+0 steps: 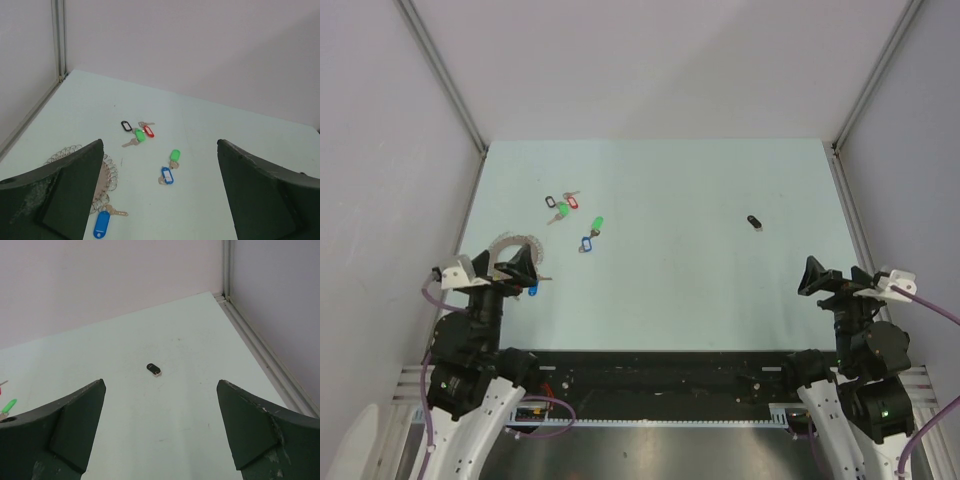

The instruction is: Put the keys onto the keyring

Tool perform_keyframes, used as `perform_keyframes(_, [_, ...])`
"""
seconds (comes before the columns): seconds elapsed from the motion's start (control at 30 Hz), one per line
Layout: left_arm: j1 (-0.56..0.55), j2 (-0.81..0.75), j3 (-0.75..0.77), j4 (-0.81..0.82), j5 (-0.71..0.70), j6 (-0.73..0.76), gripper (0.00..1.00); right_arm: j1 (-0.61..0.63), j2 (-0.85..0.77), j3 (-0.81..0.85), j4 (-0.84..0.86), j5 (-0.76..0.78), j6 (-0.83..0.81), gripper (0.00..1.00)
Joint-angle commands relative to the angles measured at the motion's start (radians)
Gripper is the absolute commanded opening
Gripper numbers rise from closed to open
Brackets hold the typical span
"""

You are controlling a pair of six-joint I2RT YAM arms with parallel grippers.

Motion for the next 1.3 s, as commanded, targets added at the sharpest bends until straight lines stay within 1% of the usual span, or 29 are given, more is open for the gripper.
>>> perform_keyframes(0.0, [0.010,0.094,0.019,-0.014,0.016,-0.046,1.00,0.011,-0.009,0.028,0.019,-0.094,-0.031,1.00])
perform_keyframes(0.1, [0.010,0.159,0.046,-0.047,-0.022,-0.074,1.00,0.016,-0.011,0.020,0.022,-0.091,-0.020,1.00])
perform_keyframes(0.13, [0.010,0.201,0.062,-0.061,-0.027,-0.082,1.00,0.022,-0.011,0.018,0.022,-0.088,-0.019,1.00])
perform_keyframes(0.33, [0.010,0.358,0.100,-0.067,-0.041,-0.143,1.00,0.054,-0.011,0.015,0.023,-0.086,-0.023,1.00])
perform_keyframes(0.57, [0.022,0.623,0.171,-0.087,0.013,-0.145,1.00,0.103,-0.011,0.015,0.019,-0.077,-0.023,1.00])
perform_keyframes(0.6, [0.030,0.689,0.181,-0.093,0.023,-0.143,1.00,0.113,-0.011,0.015,0.019,-0.077,-0.023,1.00])
perform_keyframes(0.67, [0.077,0.761,0.206,-0.098,0.086,-0.136,1.00,0.120,-0.011,0.014,0.019,-0.077,-0.025,1.00])
perform_keyframes(0.7, [0.103,0.827,0.209,-0.097,0.118,-0.137,1.00,0.126,-0.011,0.015,0.017,-0.077,-0.025,1.00])
perform_keyframes(0.73, [0.167,0.856,0.212,-0.084,0.152,-0.140,1.00,0.131,-0.011,0.014,0.016,-0.079,-0.023,1.00])
perform_keyframes(0.77, [0.200,0.886,0.212,-0.075,0.213,-0.146,1.00,0.136,-0.011,0.014,0.014,-0.077,-0.025,1.00])
perform_keyframes(0.8, [0.229,0.953,0.214,-0.068,0.229,-0.149,1.00,0.139,-0.011,0.015,0.013,-0.076,-0.026,1.00])
perform_keyframes(0.83, [0.275,0.984,0.218,-0.063,0.246,-0.152,1.00,0.149,-0.011,0.015,0.013,-0.076,-0.026,1.00])
perform_keyframes(0.9, [0.315,1.054,0.243,-0.058,0.325,-0.157,1.00,0.159,-0.009,0.015,0.011,-0.076,-0.026,1.00])
perform_keyframes(0.93, [0.344,1.123,0.255,-0.067,0.339,-0.157,1.00,0.166,-0.009,0.015,0.011,-0.077,-0.026,1.00])
perform_keyframes(1.0, [0.353,1.183,0.279,-0.081,0.355,-0.142,1.00,0.172,-0.011,0.014,0.012,-0.076,-0.028,1.00])
perform_keyframes(1.03, [0.393,1.218,0.305,-0.098,0.355,-0.137,0.98,0.175,-0.011,0.015,0.011,-0.077,-0.028,1.00])
perform_keyframes(1.07, [0.402,1.269,0.318,-0.106,0.358,-0.123,0.98,0.183,-0.009,0.015,0.009,-0.076,-0.029,1.00])
perform_keyframes(1.13, [0.429,1.317,0.344,-0.112,0.364,-0.103,0.94,0.188,-0.011,0.015,0.011,-0.076,-0.028,1.00])
perform_keyframes(1.17, [0.436,1.359,0.350,-0.112,0.373,-0.081,0.91,0.194,-0.011,0.015,0.011,-0.077,-0.029,1.00])
perform_keyframes(1.23, [0.458,1.397,0.382,-0.120,0.385,-0.064,0.88,0.200,-0.009,0.017,0.011,-0.079,-0.029,1.00])
perform_keyframes(1.27, [0.464,1.441,0.395,-0.124,0.387,-0.050,0.87,0.206,-0.011,0.017,0.008,-0.079,-0.029,1.00])
